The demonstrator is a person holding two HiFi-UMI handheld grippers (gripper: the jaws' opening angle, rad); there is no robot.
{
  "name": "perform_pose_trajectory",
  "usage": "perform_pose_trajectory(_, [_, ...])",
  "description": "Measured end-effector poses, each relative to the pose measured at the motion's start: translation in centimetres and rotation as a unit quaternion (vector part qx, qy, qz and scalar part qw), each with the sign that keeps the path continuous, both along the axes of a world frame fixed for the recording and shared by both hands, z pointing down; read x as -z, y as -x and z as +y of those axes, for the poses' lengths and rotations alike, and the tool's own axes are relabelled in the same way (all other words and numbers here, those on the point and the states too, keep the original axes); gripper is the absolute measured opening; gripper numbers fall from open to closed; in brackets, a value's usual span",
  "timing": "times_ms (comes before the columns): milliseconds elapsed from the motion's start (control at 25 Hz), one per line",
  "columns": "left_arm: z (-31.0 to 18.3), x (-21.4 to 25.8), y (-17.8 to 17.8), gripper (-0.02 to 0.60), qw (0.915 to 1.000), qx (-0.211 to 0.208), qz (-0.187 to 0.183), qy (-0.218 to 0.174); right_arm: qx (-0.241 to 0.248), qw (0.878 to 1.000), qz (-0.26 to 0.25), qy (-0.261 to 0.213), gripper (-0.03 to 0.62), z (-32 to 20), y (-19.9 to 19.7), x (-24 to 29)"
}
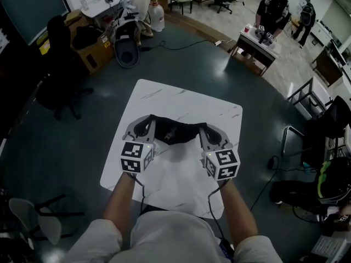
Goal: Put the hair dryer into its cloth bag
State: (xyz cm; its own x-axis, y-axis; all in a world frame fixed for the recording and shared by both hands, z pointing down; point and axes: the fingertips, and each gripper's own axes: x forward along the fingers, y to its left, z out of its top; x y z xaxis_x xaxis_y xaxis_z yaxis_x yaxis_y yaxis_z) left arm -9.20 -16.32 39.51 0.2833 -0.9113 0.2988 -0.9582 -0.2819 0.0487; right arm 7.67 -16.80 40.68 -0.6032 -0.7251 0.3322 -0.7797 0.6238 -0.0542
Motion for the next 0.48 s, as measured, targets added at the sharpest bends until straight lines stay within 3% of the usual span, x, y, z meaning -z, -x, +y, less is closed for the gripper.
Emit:
perform_pose_trajectory(240, [-5.5,1.9,0.6,0.015,0.9996,-0.004,-0.008,-0.027,-0.031,0.999,0.011,-0.032,0.021,-5.4,0.5,1.6])
perform_pose_trajectory(480, [-6.1,0.5,0.0,0.015,0.9998,-0.012,-0.001,-0.018,-0.044,0.998,0.032,-0.031,0.021,-6.1,0.1,0.3])
